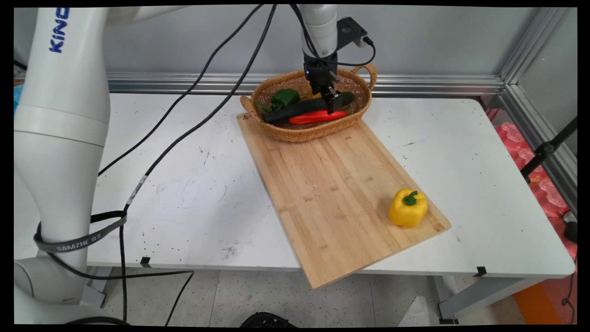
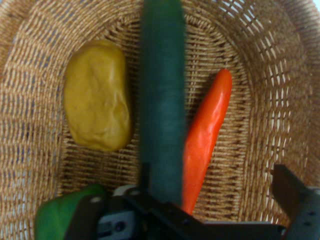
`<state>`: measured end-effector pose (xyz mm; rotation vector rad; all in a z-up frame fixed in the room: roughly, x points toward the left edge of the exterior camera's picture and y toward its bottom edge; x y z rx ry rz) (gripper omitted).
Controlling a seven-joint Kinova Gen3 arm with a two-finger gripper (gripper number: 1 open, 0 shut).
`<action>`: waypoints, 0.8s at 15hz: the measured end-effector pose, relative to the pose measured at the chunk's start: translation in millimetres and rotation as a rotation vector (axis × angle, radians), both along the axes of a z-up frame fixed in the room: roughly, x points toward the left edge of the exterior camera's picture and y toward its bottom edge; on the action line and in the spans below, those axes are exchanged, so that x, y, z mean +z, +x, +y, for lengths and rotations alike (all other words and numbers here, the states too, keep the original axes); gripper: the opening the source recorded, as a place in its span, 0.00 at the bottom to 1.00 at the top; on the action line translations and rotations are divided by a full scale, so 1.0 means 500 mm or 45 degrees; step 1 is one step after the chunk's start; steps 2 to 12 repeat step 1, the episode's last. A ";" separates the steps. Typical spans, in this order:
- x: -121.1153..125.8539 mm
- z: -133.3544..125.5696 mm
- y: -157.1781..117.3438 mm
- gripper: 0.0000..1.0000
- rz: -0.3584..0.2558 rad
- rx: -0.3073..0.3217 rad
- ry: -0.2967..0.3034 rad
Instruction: Place the picked object in the vegetable basket
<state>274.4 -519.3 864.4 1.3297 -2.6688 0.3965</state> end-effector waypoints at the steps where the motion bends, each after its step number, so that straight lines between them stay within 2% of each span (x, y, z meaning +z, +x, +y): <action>1: -0.001 -0.002 -0.002 1.00 0.005 0.000 0.000; 12: -0.001 -0.002 -0.002 1.00 0.005 0.000 0.000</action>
